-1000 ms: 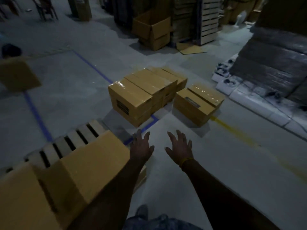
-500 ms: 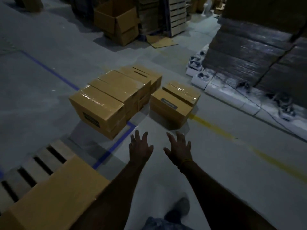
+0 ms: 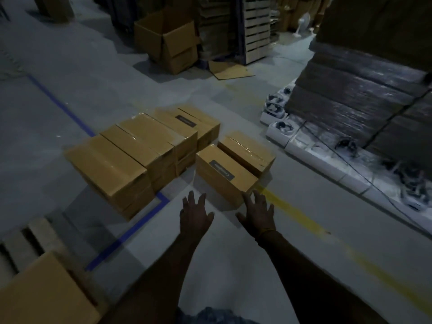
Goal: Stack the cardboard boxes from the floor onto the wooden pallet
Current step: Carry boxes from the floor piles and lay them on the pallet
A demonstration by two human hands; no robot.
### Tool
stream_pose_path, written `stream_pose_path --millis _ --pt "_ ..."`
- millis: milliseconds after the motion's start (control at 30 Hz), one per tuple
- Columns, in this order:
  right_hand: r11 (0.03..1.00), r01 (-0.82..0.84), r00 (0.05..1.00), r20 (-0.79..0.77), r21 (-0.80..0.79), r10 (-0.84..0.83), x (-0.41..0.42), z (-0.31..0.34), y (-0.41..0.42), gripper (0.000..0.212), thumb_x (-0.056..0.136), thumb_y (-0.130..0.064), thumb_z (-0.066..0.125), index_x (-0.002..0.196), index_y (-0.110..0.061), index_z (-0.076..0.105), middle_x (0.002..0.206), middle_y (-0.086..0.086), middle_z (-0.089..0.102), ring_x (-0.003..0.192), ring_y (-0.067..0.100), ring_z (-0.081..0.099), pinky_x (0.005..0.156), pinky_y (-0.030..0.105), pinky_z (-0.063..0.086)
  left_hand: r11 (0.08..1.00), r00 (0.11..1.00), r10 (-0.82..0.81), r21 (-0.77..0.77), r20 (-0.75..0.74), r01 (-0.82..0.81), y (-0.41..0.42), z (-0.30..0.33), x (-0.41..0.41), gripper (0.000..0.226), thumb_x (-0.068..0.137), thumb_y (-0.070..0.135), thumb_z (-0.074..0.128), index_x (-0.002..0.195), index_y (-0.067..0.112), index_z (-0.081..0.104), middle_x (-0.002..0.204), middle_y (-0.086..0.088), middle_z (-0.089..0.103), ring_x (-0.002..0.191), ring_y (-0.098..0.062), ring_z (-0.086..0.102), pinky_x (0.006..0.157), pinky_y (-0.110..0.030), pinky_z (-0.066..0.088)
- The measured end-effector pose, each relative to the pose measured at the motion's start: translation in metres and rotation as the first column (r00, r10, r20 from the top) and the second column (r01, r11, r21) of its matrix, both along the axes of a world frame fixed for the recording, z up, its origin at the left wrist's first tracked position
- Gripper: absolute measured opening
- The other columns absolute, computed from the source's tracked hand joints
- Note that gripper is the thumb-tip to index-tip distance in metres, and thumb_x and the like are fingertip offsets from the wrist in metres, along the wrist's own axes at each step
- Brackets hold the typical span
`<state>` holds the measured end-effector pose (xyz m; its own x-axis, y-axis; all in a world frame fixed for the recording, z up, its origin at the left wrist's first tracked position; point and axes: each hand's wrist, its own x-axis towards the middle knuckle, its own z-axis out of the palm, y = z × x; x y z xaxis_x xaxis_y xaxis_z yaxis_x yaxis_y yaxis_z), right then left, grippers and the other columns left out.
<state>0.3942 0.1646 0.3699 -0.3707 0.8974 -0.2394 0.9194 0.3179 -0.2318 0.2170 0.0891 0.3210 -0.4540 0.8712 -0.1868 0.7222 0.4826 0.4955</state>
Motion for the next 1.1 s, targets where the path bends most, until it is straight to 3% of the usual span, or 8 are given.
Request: stream_pose_path --millis 333,733,1100 --pt "0.999 -0.035 0.999 0.012 -0.021 0.035 0.020 -0.009 0.142 0.077 0.098 -0.046 0.056 0.159 -0.034 0.011 0.166 0.010 0.001 0.153 0.033 0.001 0.120 0.062 0.007 0.999 1.000 -0.025 -0.044 0.012 0.025 0.146 -0.004 0.031 0.075 0.094 0.044 0.060 0.156 0.026 0.022 0.164 -0.015 0.009 0.149 -0.042 0.011 0.113 -0.054 0.030" --pt "0.992 -0.087 0.988 0.122 -0.095 0.098 -0.020 -0.050 0.342 0.077 0.100 -0.046 0.053 0.159 -0.036 0.005 0.167 0.008 -0.003 0.153 0.034 -0.003 0.120 0.063 0.007 0.994 0.998 0.035 -0.109 0.045 -0.030 0.330 -0.059 -0.001 0.075 0.093 0.046 0.060 0.154 0.026 0.023 0.162 -0.016 0.013 0.148 -0.042 0.017 0.110 -0.052 0.038" --pt "0.937 -0.258 0.945 0.142 -0.236 0.296 -0.064 -0.115 0.469 0.075 0.100 -0.049 0.049 0.159 -0.035 0.004 0.167 0.008 -0.002 0.153 0.034 -0.001 0.120 0.063 0.009 0.950 0.963 0.245 -0.226 0.113 -0.215 0.427 -0.112 -0.013 0.073 0.097 0.048 0.051 0.158 0.030 0.015 0.166 -0.010 0.004 0.152 -0.037 0.008 0.114 -0.047 0.032"
